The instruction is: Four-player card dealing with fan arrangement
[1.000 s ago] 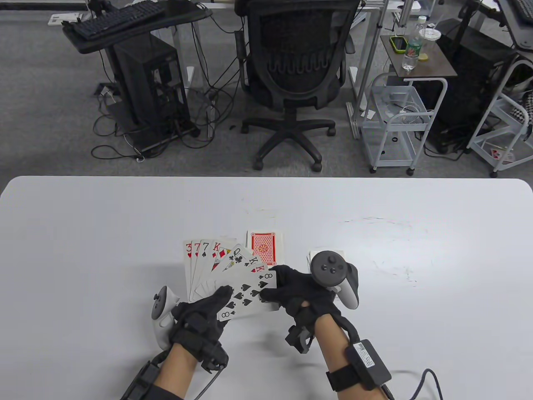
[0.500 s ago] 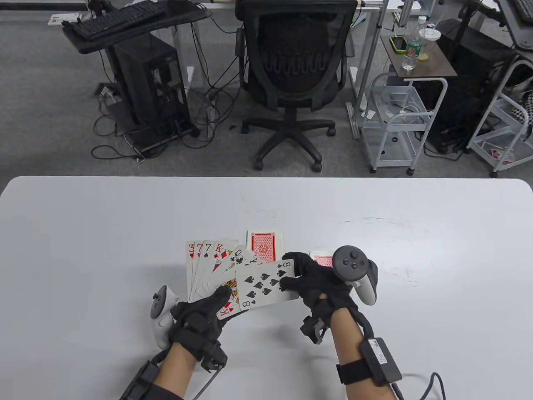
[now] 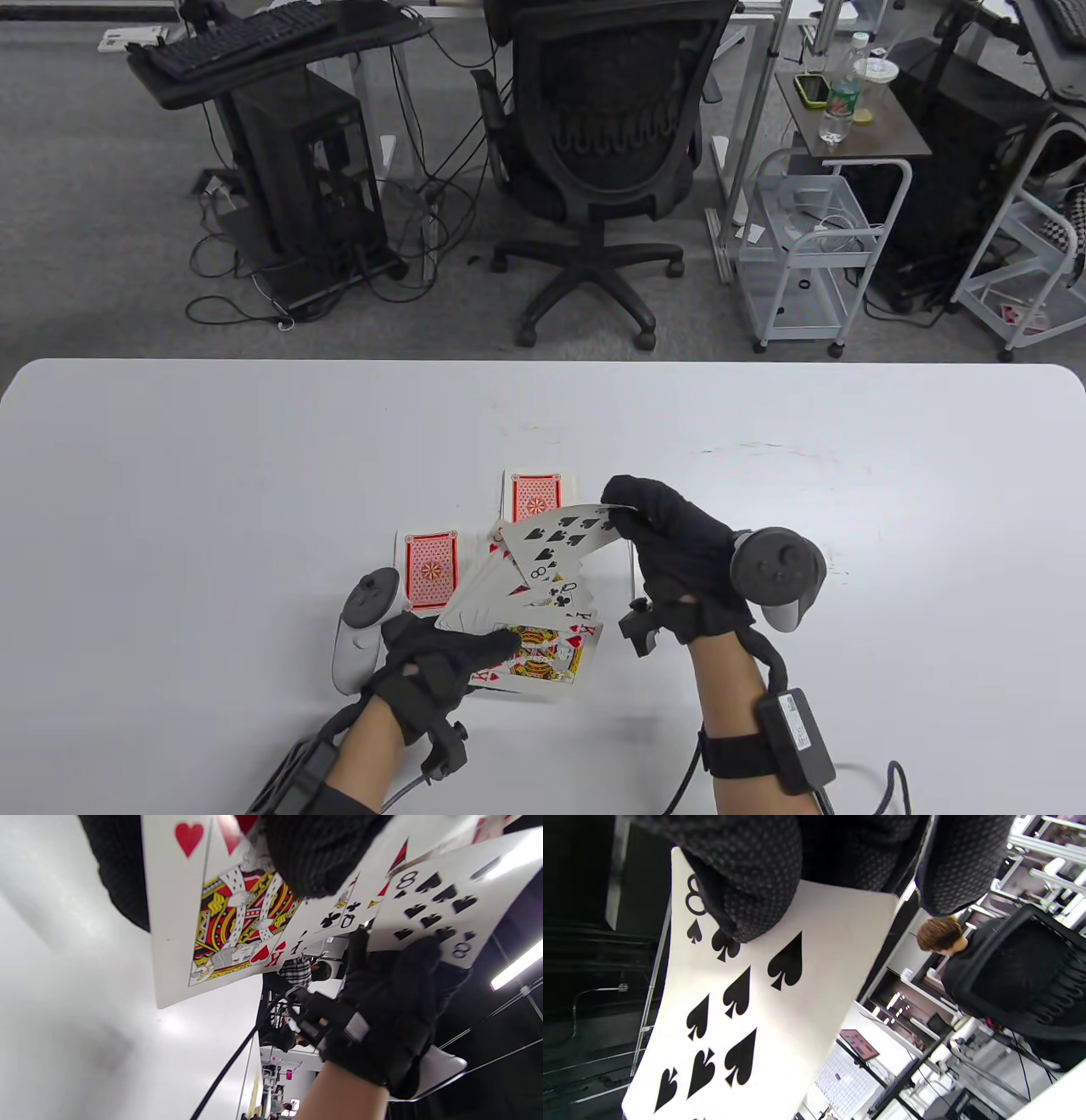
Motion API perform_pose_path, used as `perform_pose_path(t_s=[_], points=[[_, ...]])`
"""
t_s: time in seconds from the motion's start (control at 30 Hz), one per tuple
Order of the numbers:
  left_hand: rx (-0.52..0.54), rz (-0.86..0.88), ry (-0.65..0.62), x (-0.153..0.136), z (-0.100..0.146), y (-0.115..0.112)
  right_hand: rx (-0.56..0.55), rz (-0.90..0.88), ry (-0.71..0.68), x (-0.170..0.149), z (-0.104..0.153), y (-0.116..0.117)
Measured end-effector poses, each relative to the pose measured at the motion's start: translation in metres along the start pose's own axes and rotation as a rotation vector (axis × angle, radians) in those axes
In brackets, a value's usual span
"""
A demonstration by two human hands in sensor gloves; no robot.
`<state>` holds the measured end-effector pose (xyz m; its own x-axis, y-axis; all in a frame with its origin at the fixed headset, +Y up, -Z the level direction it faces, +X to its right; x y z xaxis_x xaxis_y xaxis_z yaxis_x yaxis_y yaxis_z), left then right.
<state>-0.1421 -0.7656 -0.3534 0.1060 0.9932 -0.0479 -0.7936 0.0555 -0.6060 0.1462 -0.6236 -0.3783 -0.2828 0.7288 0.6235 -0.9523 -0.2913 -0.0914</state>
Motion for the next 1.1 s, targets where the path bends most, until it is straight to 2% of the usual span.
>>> perform_pose_path(t_s=[0.17,0.3,0.47,0.67,0.73,0.87,0.97,1.03,1.1], points=[[-0.035,-0.046,0.033,-0.002,-0.002,-0.003,-0.058,-0.019,-0.025,0.007,0.000,-0.006],[-0.036,-0.022,0.033,-0.002,-0.001,-0.004,-0.009,0.017,-0.007,0.006,-0.001,-0.005],[-0.018,0.011,0.016,-0.001,0.000,0.001,0.202,0.089,0.014,0.004,-0.002,0.023],[0.005,0.031,0.018,-0.003,0.002,0.006,0.371,0.221,-0.045,0.012,0.004,0.064],[0.007,0.031,0.015,-0.003,0.002,0.007,0.455,0.250,-0.041,0.014,0.007,0.075],[0.027,0.061,0.013,-0.005,0.003,0.008,0.537,0.246,0.005,0.006,0.013,0.089],[0.055,0.052,0.019,-0.006,0.004,0.011,0.533,0.135,0.067,-0.002,0.013,0.084],[0.081,0.106,-0.022,-0.002,0.005,0.012,0.385,0.108,0.152,-0.008,0.013,0.073],[0.113,0.144,-0.055,0.001,0.007,0.013,0.328,0.117,0.226,-0.013,0.014,0.066]])
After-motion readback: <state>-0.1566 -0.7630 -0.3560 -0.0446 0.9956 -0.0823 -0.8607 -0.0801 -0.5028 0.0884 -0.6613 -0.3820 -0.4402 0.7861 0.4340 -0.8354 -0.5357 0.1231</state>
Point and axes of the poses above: the tracker on the back of each hand, its own x axis roughly to the thumb side, its own z axis roughly from the fingertips to the wrist, y = z × x, the point moved 2 cm from there along -z, roughly from the wrist to the fingertips, and after that the axes turned 8 degrees about -z, right-handed, at the moved point
